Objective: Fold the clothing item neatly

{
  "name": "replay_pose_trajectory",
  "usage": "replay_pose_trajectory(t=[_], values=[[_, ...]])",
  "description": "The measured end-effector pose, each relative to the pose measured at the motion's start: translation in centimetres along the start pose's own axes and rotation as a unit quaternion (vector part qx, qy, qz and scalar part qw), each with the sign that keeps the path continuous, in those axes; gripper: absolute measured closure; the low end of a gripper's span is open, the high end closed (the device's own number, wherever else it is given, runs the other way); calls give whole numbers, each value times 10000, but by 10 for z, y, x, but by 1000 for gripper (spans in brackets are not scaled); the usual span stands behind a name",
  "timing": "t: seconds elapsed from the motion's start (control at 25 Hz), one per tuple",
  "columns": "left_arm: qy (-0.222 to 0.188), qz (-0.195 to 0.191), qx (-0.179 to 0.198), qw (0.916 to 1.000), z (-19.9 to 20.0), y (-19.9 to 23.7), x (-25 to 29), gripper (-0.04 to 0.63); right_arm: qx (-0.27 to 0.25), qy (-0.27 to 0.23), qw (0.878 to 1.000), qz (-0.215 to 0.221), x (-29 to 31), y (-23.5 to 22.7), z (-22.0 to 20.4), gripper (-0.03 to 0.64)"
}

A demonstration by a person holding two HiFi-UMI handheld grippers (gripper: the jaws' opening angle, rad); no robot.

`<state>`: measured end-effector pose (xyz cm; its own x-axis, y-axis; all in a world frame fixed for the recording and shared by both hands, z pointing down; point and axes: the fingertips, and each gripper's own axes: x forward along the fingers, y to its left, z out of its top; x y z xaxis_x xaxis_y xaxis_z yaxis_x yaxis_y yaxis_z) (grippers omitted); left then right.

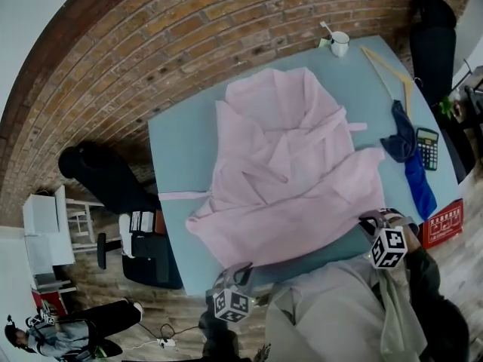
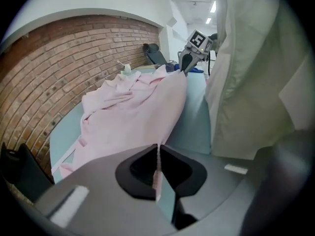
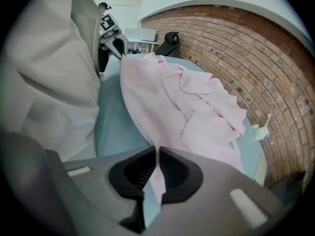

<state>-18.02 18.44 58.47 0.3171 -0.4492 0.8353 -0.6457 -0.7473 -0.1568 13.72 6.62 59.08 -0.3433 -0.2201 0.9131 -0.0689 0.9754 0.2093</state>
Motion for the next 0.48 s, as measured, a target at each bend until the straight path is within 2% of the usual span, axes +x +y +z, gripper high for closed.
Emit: replay_pose_trajectory(t=[0.08,0.16,0.28,0.48], values=[[12,-254,-32,9997,3,-6,-15,580,150,7,9991,408,-16,16,-3,591],[-41,-167,-18,9999,9,4,-28,580,213,-61,9986,479,-30,17,0,591],[-345,437,21,9984,30,48,-34,581,116,-311,9994,-21,-42,-15,14,591],[-776,1435,311,9861,76,152,-14,581,-108,-437,9930,-1095,-39,-113,43,591]])
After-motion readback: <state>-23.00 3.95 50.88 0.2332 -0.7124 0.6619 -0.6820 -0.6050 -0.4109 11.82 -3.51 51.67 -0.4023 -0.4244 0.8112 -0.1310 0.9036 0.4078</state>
